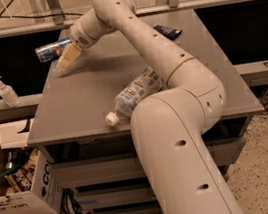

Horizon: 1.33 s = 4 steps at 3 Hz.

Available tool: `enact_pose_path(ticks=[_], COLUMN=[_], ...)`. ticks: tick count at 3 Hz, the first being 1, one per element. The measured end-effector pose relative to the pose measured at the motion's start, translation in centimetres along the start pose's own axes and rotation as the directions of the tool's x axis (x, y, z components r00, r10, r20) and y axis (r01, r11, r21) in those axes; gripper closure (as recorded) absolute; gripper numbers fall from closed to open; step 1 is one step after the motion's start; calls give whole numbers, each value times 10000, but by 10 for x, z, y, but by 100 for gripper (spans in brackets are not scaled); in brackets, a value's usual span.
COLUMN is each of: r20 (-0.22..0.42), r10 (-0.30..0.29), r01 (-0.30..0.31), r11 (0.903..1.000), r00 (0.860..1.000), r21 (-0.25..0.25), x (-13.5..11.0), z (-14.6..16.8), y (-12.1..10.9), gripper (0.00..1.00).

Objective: Pick redbull can

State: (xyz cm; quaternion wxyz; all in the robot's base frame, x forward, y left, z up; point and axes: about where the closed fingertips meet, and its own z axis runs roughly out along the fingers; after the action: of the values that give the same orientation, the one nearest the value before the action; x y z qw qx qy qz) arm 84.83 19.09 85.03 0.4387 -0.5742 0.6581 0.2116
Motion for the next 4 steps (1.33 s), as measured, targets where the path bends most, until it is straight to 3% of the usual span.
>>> enact_pose_path(ticks=[4], r20=[-876], r10=[387], r01=[-359], r11=[9988], r00=[9954], r21=[334], x=[15], z=[14], y=[-19], gripper=[2])
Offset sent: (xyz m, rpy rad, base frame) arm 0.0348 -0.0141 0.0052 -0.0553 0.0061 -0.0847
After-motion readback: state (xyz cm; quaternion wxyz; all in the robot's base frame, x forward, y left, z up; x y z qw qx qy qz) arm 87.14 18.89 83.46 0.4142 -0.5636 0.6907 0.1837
